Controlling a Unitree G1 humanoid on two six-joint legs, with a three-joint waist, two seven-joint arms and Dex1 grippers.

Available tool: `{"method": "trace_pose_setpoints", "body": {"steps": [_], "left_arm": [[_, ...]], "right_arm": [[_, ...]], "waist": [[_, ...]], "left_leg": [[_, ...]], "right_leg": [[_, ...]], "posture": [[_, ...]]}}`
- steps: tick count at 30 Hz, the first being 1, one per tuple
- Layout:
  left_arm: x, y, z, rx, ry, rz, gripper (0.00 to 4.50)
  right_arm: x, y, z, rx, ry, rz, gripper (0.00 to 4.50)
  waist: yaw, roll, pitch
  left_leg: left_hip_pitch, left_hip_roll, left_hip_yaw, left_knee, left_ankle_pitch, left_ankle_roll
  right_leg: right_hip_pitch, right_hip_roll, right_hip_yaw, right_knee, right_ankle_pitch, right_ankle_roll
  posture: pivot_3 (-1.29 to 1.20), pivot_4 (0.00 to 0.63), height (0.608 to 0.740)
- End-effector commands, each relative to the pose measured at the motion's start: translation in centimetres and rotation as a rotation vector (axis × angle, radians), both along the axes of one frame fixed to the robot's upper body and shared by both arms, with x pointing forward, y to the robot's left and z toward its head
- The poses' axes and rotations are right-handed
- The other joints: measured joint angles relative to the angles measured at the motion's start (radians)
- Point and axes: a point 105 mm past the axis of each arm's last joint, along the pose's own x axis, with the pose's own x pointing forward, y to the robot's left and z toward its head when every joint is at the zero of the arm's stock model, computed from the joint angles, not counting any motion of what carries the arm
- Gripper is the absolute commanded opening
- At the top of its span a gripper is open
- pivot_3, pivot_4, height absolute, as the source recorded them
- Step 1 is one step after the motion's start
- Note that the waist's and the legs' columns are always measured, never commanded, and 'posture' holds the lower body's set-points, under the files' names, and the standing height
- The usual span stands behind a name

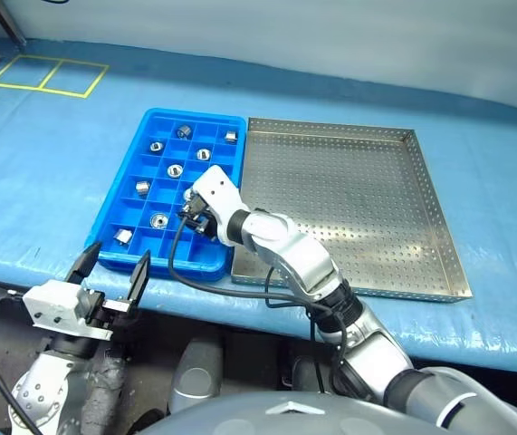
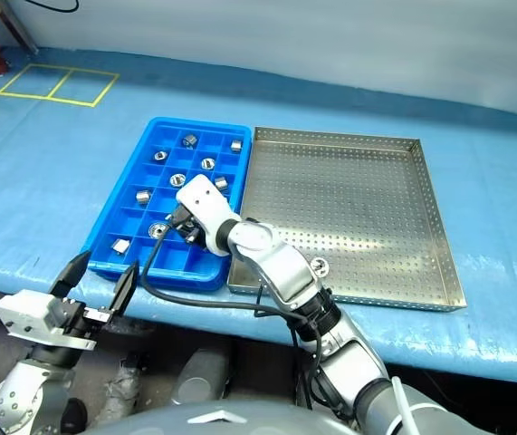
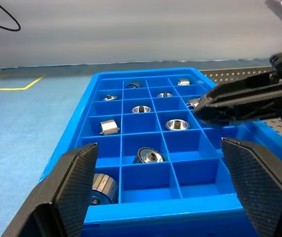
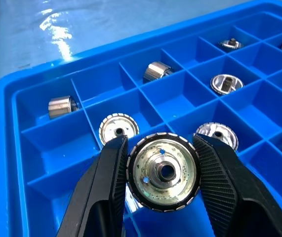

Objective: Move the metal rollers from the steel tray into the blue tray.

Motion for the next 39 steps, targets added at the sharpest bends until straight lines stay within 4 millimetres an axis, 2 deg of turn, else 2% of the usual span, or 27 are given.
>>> {"method": "trace_pose_setpoints", "body": {"steps": [1, 6, 19, 27, 29, 32, 34, 37, 39], "left_arm": [[0.2, -0.8, 1.3, 0.0, -0.061, -0.034, 4.38], [0.4, -1.0, 1.3, -0.019, -0.063, -0.06, 4.38], [-0.9, 0.2, 1.5, 0.005, -0.047, -0.004, 4.38], [-0.7, 0.0, 1.5, -0.004, -0.047, -0.009, 4.38], [-0.6, -0.1, 1.4, -0.008, -0.047, -0.017, 4.38], [-0.3, -0.5, 1.4, -0.013, -0.045, -0.04, 4.38], [0.1, -0.7, 1.5, -0.021, -0.051, -0.065, 4.38], [0.6, -1.4, 1.7, -0.028, -0.059, -0.104, 4.38], [1.3, -2.1, 2.0, -0.037, -0.069, -0.149, 4.38]], "right_arm": [[-1.2, 0.2, 0.7, 0.034, 0.019, 0.056, 1.75], [-3.3, 1.0, 0.2, 0.068, 0.087, 0.133, 1.75], [-4.1, 3.4, 0.7, 0.101, 0.074, 0.185, 1.75], [-3.6, 3.6, -1.8, 0.071, 0.148, 0.162, 1.75], [-3.4, 3.3, -1.8, 0.075, 0.139, 0.157, 2.45], [-2.7, 2.7, -1.7, 0.069, 0.117, 0.106, 3.26], [-2.2, 2.1, -0.6, 0.095, 0.091, 0.078, 3.85], [-1.8, 1.2, 1.2, 0.144, 0.056, 0.048, 3.85], [-1.1, -0.7, 2.7, 0.179, 0.025, -0.016, 3.85]], "waist": [[0.0, 0.0, 0.0], [-0.006, 0.0, 0.0], [-0.001, -0.001, 0.0], [0.002, -0.001, 0.0], [0.002, -0.001, 0.0], [0.001, -0.001, 0.0], [0.001, -0.001, 0.0], [0.0, -0.001, 0.0], [-0.004, -0.001, 0.001]], "left_leg": [[0.0, 0.0, 0.0, 0.0, 0.0, 0.0], [0.0, 0.0, 0.0, -0.001, 0.0, 0.0], [0.0, 0.001, 0.0, -0.001, 0.0, 0.0], [0.0, 0.001, 0.0, -0.001, 0.0, 0.0], [0.0, 0.001, 0.0, -0.001, 0.0, 0.0], [0.0, 0.001, 0.0, -0.001, 0.0, 0.0], [0.0, 0.001, 0.0, -0.001, 0.0, 0.0], [0.0, 0.001, -0.001, 0.0, 0.0, 0.0], [0.0, 0.001, 0.0, 0.0, 0.0, -0.001]], "right_leg": [[0.0, 0.0, 0.0, 0.0, 0.0, 0.0], [0.0, 0.0, 0.0, 0.0, 0.0, 0.0], [-0.001, 0.0, -0.001, 0.0, -0.001, -0.001], [-0.001, 0.0, -0.001, 0.0, -0.001, -0.001], [-0.001, 0.0, -0.001, 0.0, -0.001, -0.001], [-0.001, 0.0, -0.001, 0.0, -0.001, -0.001], [-0.001, 0.0, -0.001, 0.0, -0.001, -0.001], [-0.001, 0.0, -0.002, 0.0, -0.001, -0.001], [0.0, 0.0, -0.001, 0.0, -0.001, -0.001]], "posture": [[0.42, 0.15, 0.74], [0.41, 0.15, 0.74], [0.46, 0.15, 0.74], [0.46, 0.15, 0.74], [0.44, 0.15, 0.74], [0.42, 0.15, 0.74], [0.39, 0.15, 0.74], [0.38, 0.15, 0.74], [0.34, 0.15, 0.74]]}}
